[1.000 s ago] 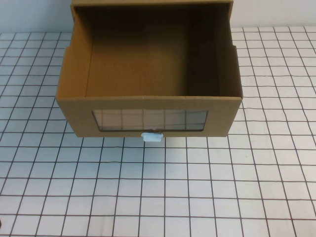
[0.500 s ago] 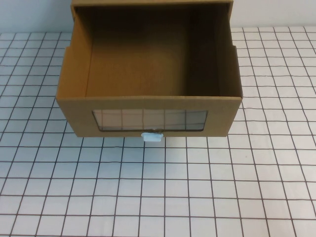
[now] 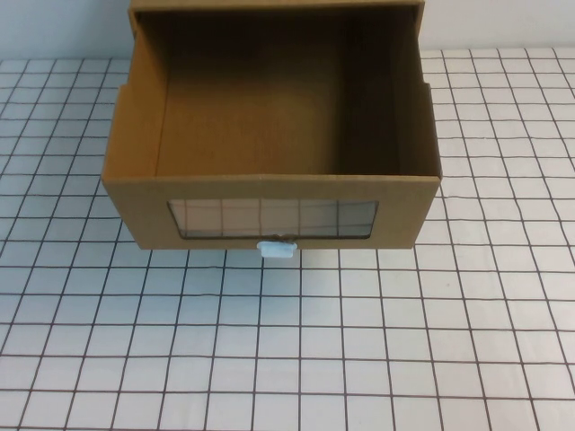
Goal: Close the shoe box
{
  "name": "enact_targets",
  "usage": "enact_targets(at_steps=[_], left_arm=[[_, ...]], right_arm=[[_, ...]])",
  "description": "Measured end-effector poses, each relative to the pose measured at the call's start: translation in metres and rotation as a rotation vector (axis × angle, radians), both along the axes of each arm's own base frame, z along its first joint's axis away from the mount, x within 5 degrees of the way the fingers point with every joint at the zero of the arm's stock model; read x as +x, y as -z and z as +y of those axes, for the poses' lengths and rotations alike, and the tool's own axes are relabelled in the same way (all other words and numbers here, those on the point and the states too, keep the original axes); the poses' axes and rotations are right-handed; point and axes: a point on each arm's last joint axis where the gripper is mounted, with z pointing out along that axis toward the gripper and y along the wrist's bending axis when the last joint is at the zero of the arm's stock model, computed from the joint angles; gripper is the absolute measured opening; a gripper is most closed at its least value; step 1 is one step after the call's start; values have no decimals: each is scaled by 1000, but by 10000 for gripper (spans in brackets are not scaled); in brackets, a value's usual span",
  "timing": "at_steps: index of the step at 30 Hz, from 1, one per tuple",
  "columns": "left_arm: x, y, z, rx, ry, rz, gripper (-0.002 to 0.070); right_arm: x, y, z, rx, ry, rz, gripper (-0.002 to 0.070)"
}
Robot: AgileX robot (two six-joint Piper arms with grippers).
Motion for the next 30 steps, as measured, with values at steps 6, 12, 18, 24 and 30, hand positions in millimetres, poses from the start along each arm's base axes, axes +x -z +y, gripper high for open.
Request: enact_targets(at_steps=[6,12,18,24,30], left_arm=[[-16,-16,4,-74,36,-180,-6],[-47,-77,7,-88,51,-331,-5],[-100,-146,12,-69,13,-416,-5],[-156,-196,17,-42,-84,-535,-6],[-163,-233,17,-26,-98,-495,-5]], right_arm=[[-10,-9,0,8,-16,-126,-13],[-40,-65,2,49,-146,-320,-14],[-87,-133,5,115,-355,-409,-14],[-115,-168,4,123,-389,-527,-14],[-98,-209,5,202,-432,-274,-13]])
